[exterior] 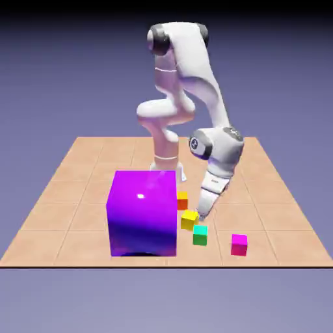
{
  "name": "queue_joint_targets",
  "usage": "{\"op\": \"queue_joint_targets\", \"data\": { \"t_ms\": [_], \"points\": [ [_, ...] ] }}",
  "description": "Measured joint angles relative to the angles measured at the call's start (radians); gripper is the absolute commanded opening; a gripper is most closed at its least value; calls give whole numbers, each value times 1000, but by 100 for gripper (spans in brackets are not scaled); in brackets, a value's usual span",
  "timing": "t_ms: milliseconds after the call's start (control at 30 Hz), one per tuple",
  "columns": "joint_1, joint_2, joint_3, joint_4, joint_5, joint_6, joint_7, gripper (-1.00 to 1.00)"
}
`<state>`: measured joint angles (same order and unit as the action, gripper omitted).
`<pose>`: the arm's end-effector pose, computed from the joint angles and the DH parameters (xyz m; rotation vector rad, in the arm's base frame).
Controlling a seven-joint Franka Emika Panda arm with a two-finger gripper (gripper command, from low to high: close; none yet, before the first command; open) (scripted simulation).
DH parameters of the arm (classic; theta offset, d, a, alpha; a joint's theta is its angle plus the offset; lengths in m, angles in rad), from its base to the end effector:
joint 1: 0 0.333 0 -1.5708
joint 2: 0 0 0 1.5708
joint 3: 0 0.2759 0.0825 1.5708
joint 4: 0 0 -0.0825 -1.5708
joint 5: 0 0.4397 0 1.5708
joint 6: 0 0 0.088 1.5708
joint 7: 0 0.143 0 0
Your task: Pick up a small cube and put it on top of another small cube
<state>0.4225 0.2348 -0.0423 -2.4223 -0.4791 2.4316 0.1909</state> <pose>0.4498 0.1645 0.0740 2.6848 0.8168 -0.1901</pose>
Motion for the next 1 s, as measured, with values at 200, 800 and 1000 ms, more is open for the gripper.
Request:
{"op": "queue_joint_targets", "data": {
  "t_ms": [200, 800, 1000],
  "points": [
    [20, 147, -37, 24, -80, 74, 19, 0],
    [63, -271, -54, -217, 120, -159, 116, -100],
    [46, -101, -91, -254, 34, 47, 177, 100]
  ]
}}
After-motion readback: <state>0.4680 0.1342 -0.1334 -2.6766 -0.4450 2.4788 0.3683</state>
